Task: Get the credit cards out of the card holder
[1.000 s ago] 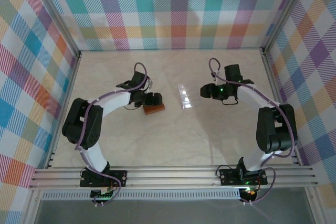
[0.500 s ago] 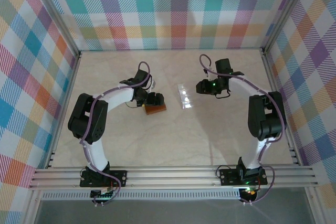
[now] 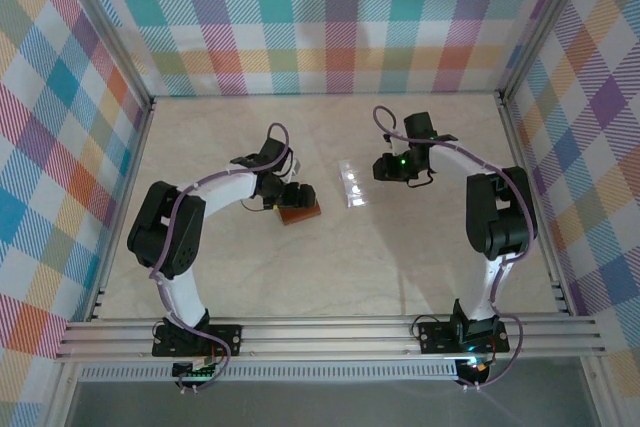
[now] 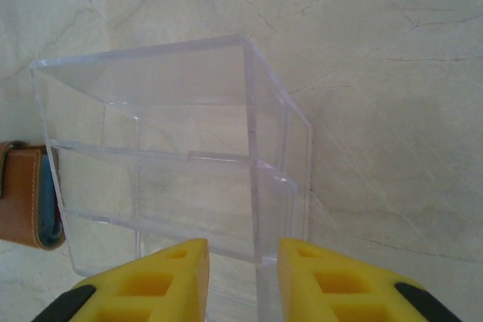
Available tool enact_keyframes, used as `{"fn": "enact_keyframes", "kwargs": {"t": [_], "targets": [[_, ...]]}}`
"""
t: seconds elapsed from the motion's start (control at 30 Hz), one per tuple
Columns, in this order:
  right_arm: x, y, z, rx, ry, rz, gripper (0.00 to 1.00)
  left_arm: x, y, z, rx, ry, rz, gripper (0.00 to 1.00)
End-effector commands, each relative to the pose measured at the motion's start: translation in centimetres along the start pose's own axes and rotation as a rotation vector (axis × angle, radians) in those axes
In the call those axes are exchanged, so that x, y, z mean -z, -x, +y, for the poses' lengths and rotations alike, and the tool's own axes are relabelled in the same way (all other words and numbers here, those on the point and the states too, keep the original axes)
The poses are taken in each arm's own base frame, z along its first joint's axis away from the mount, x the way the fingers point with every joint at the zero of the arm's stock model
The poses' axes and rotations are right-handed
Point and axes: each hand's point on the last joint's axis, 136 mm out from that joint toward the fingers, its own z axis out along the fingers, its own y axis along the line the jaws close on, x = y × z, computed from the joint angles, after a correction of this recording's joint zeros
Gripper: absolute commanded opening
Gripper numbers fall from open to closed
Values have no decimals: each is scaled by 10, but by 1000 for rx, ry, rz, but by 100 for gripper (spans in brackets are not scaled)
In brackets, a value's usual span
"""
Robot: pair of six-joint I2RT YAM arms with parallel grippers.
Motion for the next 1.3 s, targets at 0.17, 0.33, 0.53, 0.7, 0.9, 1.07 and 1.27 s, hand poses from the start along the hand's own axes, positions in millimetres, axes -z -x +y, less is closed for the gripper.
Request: {"fn": "enact_keyframes", "kwargs": {"t": [0.17,0.33,0.53,0.7,0.9,1.07,1.27], "targets": [[-8,-2,7,14,-20,14,24,-8,-74,-2,94,12,215,81],[-11,-7,9,-32,-44,11,21,-5,-88,-6,116,13,224,81],[-12,-12,12,-89,-113,-2,19,-3,-100,-11,144,0,229,81],[-14,-13,11,-163,-159,-17,19,-4,-113,-10,172,10,241,82],[-21,-13,16,-208,-182,-29,18,2,-118,-12,205,2,216,83],[-26,-11,25,-234,-191,-41,18,20,-108,-14,209,16,151,84],[-31,-9,35,-221,-184,-36,21,39,-95,-10,178,76,100,84]]}}
